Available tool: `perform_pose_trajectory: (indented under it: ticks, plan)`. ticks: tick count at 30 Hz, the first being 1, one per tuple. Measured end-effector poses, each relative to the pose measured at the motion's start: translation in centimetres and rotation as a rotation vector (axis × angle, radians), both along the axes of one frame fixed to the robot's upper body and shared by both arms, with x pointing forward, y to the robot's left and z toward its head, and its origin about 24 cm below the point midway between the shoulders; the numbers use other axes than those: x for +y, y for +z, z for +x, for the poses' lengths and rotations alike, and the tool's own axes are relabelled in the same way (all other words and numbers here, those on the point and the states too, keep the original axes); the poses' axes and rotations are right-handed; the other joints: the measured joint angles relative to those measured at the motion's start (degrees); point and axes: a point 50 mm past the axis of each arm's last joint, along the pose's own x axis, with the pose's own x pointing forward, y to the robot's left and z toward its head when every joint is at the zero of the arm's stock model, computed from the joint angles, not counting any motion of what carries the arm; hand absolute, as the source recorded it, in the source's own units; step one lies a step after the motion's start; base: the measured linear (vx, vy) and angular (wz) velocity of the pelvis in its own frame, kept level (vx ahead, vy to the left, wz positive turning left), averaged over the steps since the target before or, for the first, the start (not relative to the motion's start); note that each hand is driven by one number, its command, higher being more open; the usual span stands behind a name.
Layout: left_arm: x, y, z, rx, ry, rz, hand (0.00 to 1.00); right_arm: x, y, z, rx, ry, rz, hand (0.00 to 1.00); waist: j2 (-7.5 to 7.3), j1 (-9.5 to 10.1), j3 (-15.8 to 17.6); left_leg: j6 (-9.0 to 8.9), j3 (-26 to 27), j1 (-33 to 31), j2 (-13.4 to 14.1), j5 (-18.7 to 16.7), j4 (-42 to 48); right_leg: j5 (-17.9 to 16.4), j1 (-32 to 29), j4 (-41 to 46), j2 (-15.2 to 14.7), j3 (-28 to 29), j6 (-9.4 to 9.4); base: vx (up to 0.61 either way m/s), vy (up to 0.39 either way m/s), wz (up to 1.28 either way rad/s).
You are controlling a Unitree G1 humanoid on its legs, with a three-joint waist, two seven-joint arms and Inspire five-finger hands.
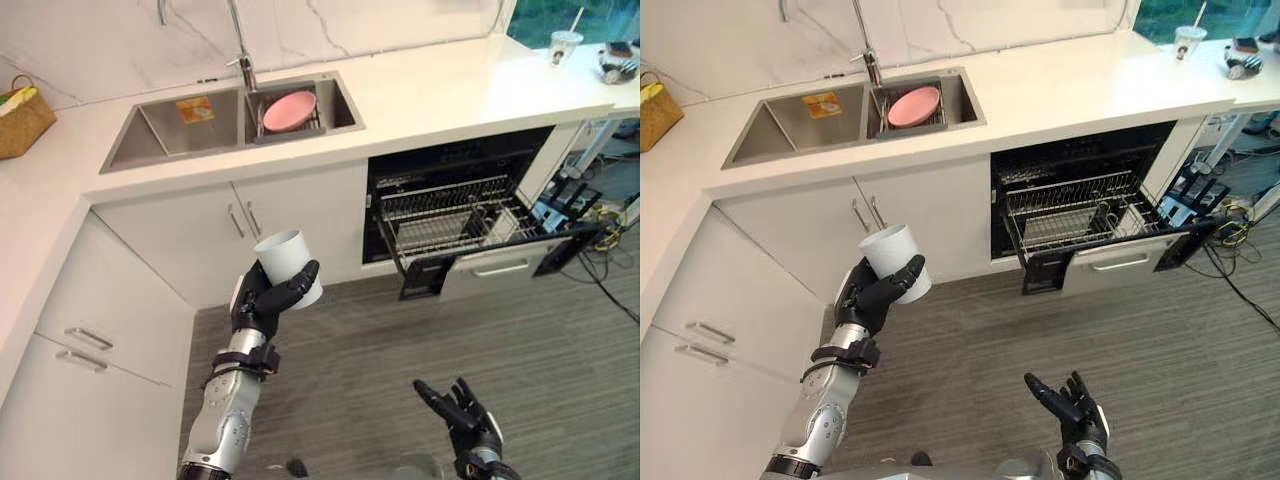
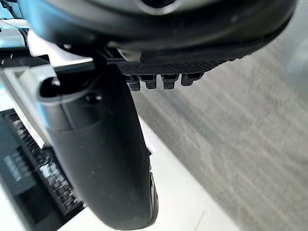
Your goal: Walk over to the sink, pick up the cup, carry it to the dishwasher, place the cup inside the dishwasher, then close the dishwasher door
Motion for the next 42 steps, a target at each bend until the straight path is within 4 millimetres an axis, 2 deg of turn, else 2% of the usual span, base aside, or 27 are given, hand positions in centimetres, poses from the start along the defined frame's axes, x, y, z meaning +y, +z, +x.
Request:
perform_pose_trajectory:
  ticks: [1, 2, 4, 5, 6, 7, 8, 9, 10, 14, 19, 21, 23, 25, 26, 29, 30, 31, 32, 33, 34, 35, 37, 39, 40, 42]
  plan:
    - [0.0, 0.2, 0.1, -0.014, 0.007, 0.003, 0.0, 0.4, 0.0, 0.3, -0.007, 0.006, 0.008, 1.0, 0.22, 0.04, 0.1, -0.09, 0.3, 1.1, 0.6, -0.1, -0.9, -1.0, -1.5, -0.1, 1.4, -2.1, -0.43, 0.24, -0.018, -0.43]
    - [0.1, 0.6, 0.4, -0.043, 0.015, 0.008, 0.0, 0.9, 0.2, 0.9, -0.026, 0.019, 0.017, 1.0, 0.25, 0.1, 0.2, -0.71, 1.6, 3.0, 1.7, -0.4, -2.3, -1.5, -4.6, -1.8, 4.0, -5.9, -1.35, 0.22, -0.052, -0.5]
    - [-0.1, 1.0, 0.7, -0.062, 0.008, 0.03, 0.0, 1.2, 0.7, 1.7, -0.061, 0.021, 0.016, 1.0, -0.27, -0.09, 0.0, -2.6, 3.0, 5.0, 1.9, -1.7, -2.7, 1.3, -8.2, -8.8, 6.5, -8.7, -3.15, 0.22, -0.081, -0.4]
    - [0.0, 1.1, 0.7, -0.066, 0.001, 0.057, 0.0, 1.3, 0.9, 1.6, -0.072, 0.014, 0.012, 1.0, -2.35, -0.41, -0.7, -4.31, 3.6, 6.2, 0.3, -3.3, -1.9, 10.1, -8.3, -18.0, 7.1, -8.5, -4.74, 0.26, -0.133, -0.19]
    - [0.1, 1.0, 0.8, -0.066, -0.008, 0.07, 0.0, 1.2, 0.9, 1.4, -0.076, 0.008, 0.006, 1.0, -3.32, -0.59, -0.6, -5.15, 3.5, 6.8, -0.7, -4.6, -1.3, 15.7, -8.3, -20.3, 6.8, -7.7, -8.1, 0.31, -0.142, -0.34]
    - [-0.9, 0.1, 0.7, -0.021, -0.022, 0.038, 0.0, -0.1, 1.1, 1.5, -0.071, -0.003, -0.034, 1.0, -0.36, -0.63, -0.7, -5.31, 4.4, 7.1, 1.4, -5.5, -0.4, 15.8, -7.2, -21.0, 9.0, -8.5, -6.53, 0.26, -0.109, -0.22]
    - [-1.8, 0.1, 0.8, -0.016, -0.047, 0.023, 0.0, -1.0, 1.3, 1.4, -0.071, -0.027, -0.058, 1.0, 1.47, -0.85, -1.0, -5.02, 4.4, 6.8, 2.6, -6.5, -0.1, 15.9, -6.4, -23.5, 10.7, -9.0, -6.72, 0.22, -0.057, -0.26]
    - [-2.7, 0.4, 1.0, -0.032, -0.083, 0.011, 0.0, -1.5, 1.4, 1.4, -0.068, -0.058, -0.073, 1.0, 2.09, -0.74, -0.9, -4.85, 4.8, 6.8, 3.5, -7.1, -0.4, 15.8, -6.1, -24.6, 12.0, -9.1, -6.67, 0.16, -0.038, -0.08]
    - [-3.4, 0.7, 1.2, -0.047, -0.118, 0.011, 0.0, -1.7, 1.4, 1.3, -0.065, -0.082, -0.077, 1.0, 2.0, -0.69, -0.8, -4.64, 4.7, 7.2, 3.7, -7.2, -0.9, 15.9, -5.9, -24.4, 12.4, -9.1, -7.45, 0.13, -0.026, -0.12]
    - [-3.8, 0.8, 1.3, -0.056, -0.147, 0.013, 0.0, -2.2, 1.8, 1.4, -0.084, -0.123, -0.093, 1.0, 0.31, -0.7, 0.3, -4.49, 5.6, 8.2, 3.3, -7.8, -0.5, 15.6, -5.8, -23.4, 12.3, -8.2, -7.32, 0.0, 0.011, -0.13]
    - [-3.4, 0.7, 1.3, -0.05, -0.142, 0.03, 0.0, -1.9, 1.5, 0.4, -0.061, -0.125, -0.084, 1.0, 0.7, -0.19, 0.5, -3.81, 7.2, 8.2, 2.7, -10.5, 1.4, 14.3, -6.7, -22.0, 11.5, -7.1, -6.39, -0.04, 0.059, -0.14]
    - [-3.5, 0.7, 1.3, -0.047, -0.138, 0.027, 0.0, -1.9, 1.7, 0.6, -0.074, -0.123, -0.086, 1.0, 1.36, -0.24, 0.8, -4.41, 7.8, 7.9, 2.7, -11.2, 2.3, 13.2, -8.0, -19.7, 11.0, -7.1, -6.28, 0.04, 0.05, -0.12]
    - [-3.5, 0.7, 1.3, -0.047, -0.136, 0.027, 0.0, -2.0, 2.0, 0.9, -0.093, -0.121, -0.089, 1.0, 1.5, -0.45, 0.8, -5.04, 8.4, 8.0, 2.7, -11.4, 2.3, 11.8, -9.7, -16.7, 10.6, -7.0, -5.64, 0.11, 0.019, -0.11]
    - [-3.5, 0.8, 1.3, -0.047, -0.133, 0.027, 0.0, -2.0, 2.6, 1.4, -0.124, -0.116, -0.095, 1.0, 1.61, -0.45, 0.7, -5.83, 8.9, 8.1, 2.4, -11.0, 2.0, 10.0, -11.6, -13.7, 10.2, -7.5, -5.82, 0.16, -0.003, -0.18]
    - [-3.5, 0.7, 1.3, -0.044, -0.128, 0.028, 0.0, -2.1, 2.9, 1.9, -0.147, -0.109, -0.097, 1.0, 1.62, -0.4, 0.7, -7.0, 9.2, 8.0, 2.2, -10.4, 2.4, 9.3, -12.1, -12.9, 10.0, -8.1, -6.25, 0.17, -0.037, -0.27]
    - [-3.7, 1.0, 1.5, -0.051, -0.127, 0.03, 0.0, -2.5, 3.6, 2.6, -0.186, -0.093, -0.109, 1.0, 1.89, -0.5, 0.6, -9.17, 8.3, 4.8, 3.8, -9.2, 11.0, 7.8, -11.5, -13.2, 9.9, -8.2, -6.54, 0.2, -0.104, -0.17]
    - [-4.1, 1.2, 1.6, -0.063, -0.133, 0.029, 0.0, -2.8, 3.7, 2.7, -0.194, -0.087, -0.113, 1.0, 2.12, -0.45, 0.6, -11.78, 7.6, 0.8, 6.5, -7.1, 21.7, 7.3, -10.0, -14.4, 10.3, -8.0, -6.62, 0.18, -0.144, -0.09]
    - [-4.2, 1.3, 1.6, -0.07, -0.132, 0.028, 0.0, -2.9, 3.8, 2.6, -0.196, -0.087, -0.116, 1.0, 2.45, -0.44, 0.7, -12.03, 6.9, -1.1, 8.0, -5.5, 26.7, 7.0, -9.2, -14.8, 10.7, -7.9, -6.69, 0.17, -0.15, -0.18]
    - [-4.3, 1.4, 1.5, -0.079, -0.132, 0.033, 0.0, -3.3, 3.9, 2.6, -0.198, -0.089, -0.122, 1.0, 3.12, -0.39, 0.7, -12.06, 5.3, -4.1, 10.2, -1.8, 33.7, 6.2, -7.8, -15.6, 11.6, -7.5, -7.06, 0.11, -0.092, -0.34]
    - [-4.4, 1.4, 1.4, -0.082, -0.134, 0.042, 0.0, -3.8, 4.0, 2.5, -0.202, -0.088, -0.135, 1.0, 3.86, -0.17, 0.9, -12.43, 2.8, -7.7, 13.1, 3.9, 43.2, 5.4, -5.3, -17.3, 12.8, -6.5, -8.01, 0.15, -0.037, -0.45]
    - [-4.6, 1.4, 1.5, -0.087, -0.138, 0.04, 0.0, -4.1, 4.2, 2.5, -0.204, -0.091, -0.143, 1.0, 4.61, -0.04, 0.8, -12.36, 1.8, -10.1, 14.7, 1.8, 48.1, 5.1, -3.7, -18.2, 13.7, -6.1, -8.16, 0.21, -0.004, -0.5]
    - [-4.7, 1.5, 1.4, -0.095, -0.141, 0.046, 0.0, -4.3, 4.3, 2.5, -0.208, -0.098, -0.148, 1.0, 4.52, -0.19, 0.9, -11.08, 2.2, -11.7, 15.1, -1.9, 49.8, 4.9, -2.1, -18.8, 13.8, -5.2, -8.17, 0.21, 0.025, -0.42]
    - [-4.9, 1.7, 1.4, -0.113, -0.161, 0.052, 0.0, -4.4, 4.7, 2.7, -0.23, -0.098, -0.158, 1.0, 3.73, -0.35, 1.4, -7.0, 3.9, -13.1, 14.0, -7.5, 43.0, 4.7, 1.0, -20.5, 12.9, -3.5, -7.89, 0.23, 0.023, -0.46]
    - [-5.5, 2.3, 1.2, -0.152, -0.183, 0.039, 0.0, -4.5, 6.1, 3.6, -0.307, -0.1, -0.191, 1.0, 3.23, -0.39, 1.6, -7.58, 1.6, -13.5, 9.5, -7.7, 21.0, 3.8, 1.7, -20.3, 10.7, -0.5, -6.4, 0.21, 0.103, -0.55]
    - [-5.7, 2.4, 1.2, -0.163, -0.186, 0.034, 0.0, -4.6, 6.6, 3.9, -0.326, -0.107, -0.213, 1.0, 3.21, -0.35, 1.6, -7.81, 0.7, -13.5, 8.7, -7.2, 15.9, 3.5, 1.8, -20.0, 10.3, 0.3, -5.96, 0.19, 0.174, -0.52]
    - [-6.3, 3.1, 1.0, -0.195, -0.191, 0.009, 0.0, -4.9, 9.0, 4.8, -0.41, -0.179, -0.349, 1.0, 3.24, -0.48, 1.6, -7.65, -1.4, -13.3, 7.5, -2.6, 2.8, 1.8, 1.6, -18.2, 8.9, 3.3, -3.41, 0.22, 0.224, -0.54]
